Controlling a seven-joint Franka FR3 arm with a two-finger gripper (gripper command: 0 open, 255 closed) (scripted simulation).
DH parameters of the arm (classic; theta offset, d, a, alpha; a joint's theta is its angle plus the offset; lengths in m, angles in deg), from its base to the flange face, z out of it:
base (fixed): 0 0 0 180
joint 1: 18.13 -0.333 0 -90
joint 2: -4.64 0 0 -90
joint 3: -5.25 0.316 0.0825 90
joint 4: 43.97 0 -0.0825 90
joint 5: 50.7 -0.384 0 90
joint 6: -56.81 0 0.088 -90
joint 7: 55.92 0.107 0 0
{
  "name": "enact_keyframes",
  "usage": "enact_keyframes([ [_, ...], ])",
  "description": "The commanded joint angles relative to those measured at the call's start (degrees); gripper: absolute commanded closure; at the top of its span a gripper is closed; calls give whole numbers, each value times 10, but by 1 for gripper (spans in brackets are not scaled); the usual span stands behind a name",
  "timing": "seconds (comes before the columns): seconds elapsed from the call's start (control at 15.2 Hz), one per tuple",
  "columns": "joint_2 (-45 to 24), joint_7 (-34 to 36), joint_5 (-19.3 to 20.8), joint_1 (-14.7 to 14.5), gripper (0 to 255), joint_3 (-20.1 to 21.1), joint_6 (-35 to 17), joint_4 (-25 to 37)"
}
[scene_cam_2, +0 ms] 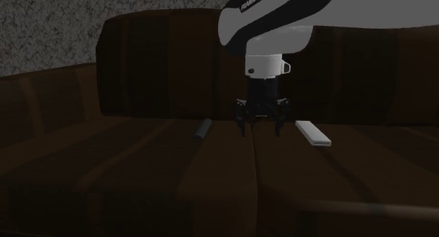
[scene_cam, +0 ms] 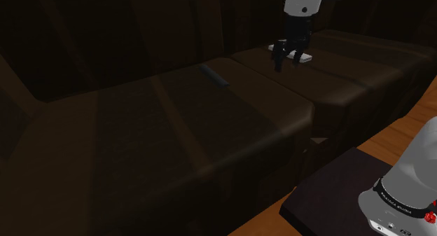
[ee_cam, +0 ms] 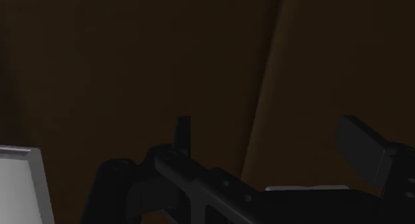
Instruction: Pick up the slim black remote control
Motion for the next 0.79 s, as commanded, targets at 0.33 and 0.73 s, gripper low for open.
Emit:
enact_keyframes([
  [0.33,-146,73,-8,-9,0,40,-8,136],
  [0.73,-284,133,5,-25,0,65,12,293],
])
